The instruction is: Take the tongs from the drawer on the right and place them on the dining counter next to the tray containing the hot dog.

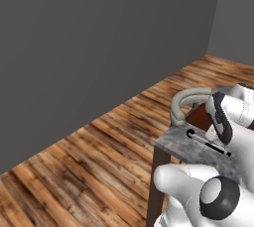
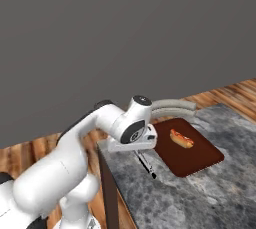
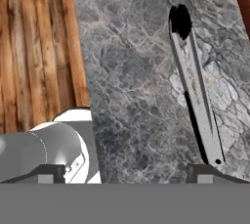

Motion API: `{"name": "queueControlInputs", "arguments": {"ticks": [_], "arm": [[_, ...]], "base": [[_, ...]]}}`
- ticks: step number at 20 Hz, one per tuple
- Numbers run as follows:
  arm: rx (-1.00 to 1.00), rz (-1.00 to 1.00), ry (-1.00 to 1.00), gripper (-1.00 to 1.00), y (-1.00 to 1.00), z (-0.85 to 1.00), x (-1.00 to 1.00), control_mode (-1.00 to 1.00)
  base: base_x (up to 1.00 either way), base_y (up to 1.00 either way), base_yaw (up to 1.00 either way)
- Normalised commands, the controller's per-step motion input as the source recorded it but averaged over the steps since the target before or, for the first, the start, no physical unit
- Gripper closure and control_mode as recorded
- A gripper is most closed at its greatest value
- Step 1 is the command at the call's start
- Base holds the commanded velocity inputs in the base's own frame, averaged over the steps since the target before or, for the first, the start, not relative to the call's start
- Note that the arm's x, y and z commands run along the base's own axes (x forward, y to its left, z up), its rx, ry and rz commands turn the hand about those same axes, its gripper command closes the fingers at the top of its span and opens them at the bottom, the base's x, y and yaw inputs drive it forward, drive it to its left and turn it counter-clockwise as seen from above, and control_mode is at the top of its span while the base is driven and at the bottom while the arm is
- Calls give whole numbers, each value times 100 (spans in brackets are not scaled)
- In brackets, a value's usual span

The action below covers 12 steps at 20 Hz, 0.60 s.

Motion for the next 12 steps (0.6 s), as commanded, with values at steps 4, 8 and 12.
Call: {"name": "queueControlInputs", "arguments": {"ticks": [4, 8, 12], "arm": [[-3, -29, 0, -100, 68, 70, -64, -100], [-5, -34, 0, -100, 71, 78, -39, -100], [-5, -26, -1, -100, 64, 73, -40, -100]], "base": [[0, 0, 0], [0, 0, 0], [0, 0, 0]]}}
